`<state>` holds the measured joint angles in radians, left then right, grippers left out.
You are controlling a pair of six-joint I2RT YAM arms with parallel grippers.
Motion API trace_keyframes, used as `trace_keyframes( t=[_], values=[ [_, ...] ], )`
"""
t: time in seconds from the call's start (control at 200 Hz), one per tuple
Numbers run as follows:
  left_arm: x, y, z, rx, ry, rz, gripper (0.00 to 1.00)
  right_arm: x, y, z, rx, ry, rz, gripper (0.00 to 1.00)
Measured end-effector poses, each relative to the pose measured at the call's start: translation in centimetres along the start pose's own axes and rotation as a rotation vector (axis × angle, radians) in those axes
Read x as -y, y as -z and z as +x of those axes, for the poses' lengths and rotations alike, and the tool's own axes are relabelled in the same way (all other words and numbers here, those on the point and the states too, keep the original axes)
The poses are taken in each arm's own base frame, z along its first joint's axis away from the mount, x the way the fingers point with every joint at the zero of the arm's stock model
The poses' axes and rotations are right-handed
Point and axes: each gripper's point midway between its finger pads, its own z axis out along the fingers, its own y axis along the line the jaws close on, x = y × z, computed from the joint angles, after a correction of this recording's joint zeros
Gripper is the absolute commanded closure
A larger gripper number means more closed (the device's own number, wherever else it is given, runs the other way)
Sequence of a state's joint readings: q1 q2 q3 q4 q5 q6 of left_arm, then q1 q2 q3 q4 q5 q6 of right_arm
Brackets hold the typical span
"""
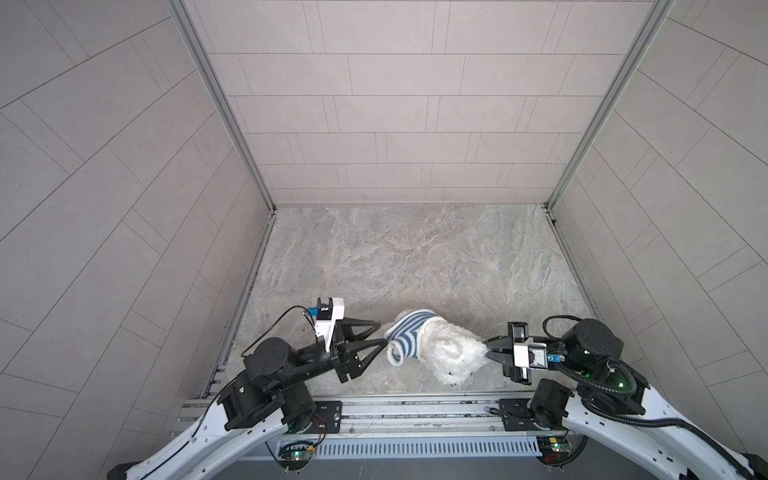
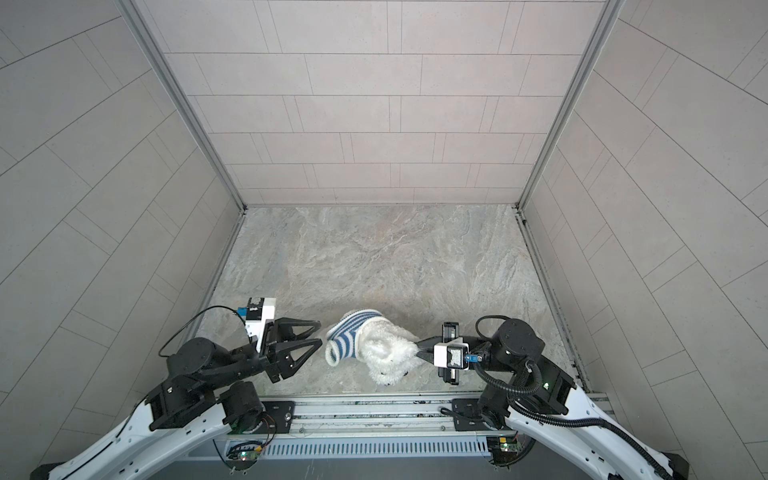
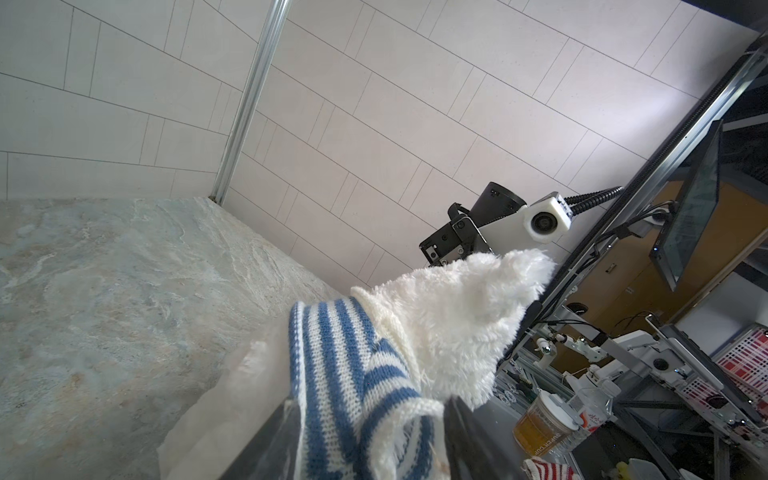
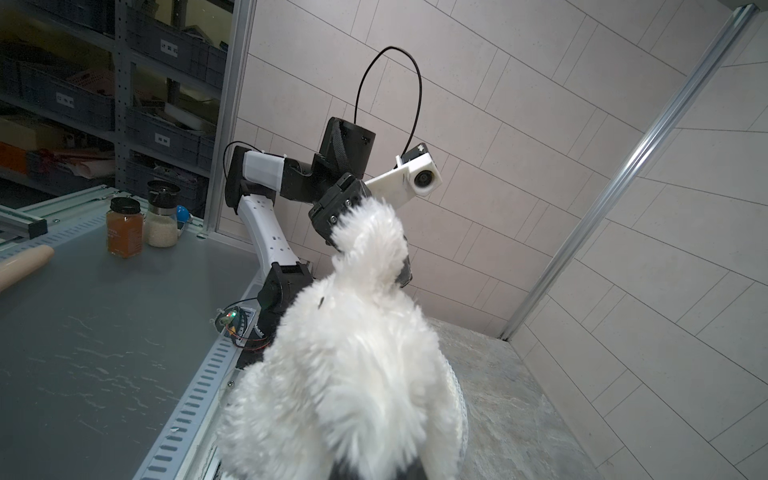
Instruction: Dress the teddy bear
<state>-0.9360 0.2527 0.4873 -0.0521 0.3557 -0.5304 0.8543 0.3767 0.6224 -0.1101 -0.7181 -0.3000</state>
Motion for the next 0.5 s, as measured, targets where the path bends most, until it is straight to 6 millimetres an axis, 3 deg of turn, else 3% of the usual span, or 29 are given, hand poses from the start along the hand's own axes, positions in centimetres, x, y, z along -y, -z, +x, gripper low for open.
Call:
trace_keyframes(
  t=[0.175,0.501],
  values=[
    [-1.1,-0.7,0.9,-0.038,0.037,-0.043,0.49,0.0,0.5,-0.6,0.02,0.021,0.012,1.0],
    [-1.6,-0.5,0.3,-0.002,0.092,-0.079,0.52,0.0,1.5,-2.6,0.098,0.065,0.045,1.0]
  ],
)
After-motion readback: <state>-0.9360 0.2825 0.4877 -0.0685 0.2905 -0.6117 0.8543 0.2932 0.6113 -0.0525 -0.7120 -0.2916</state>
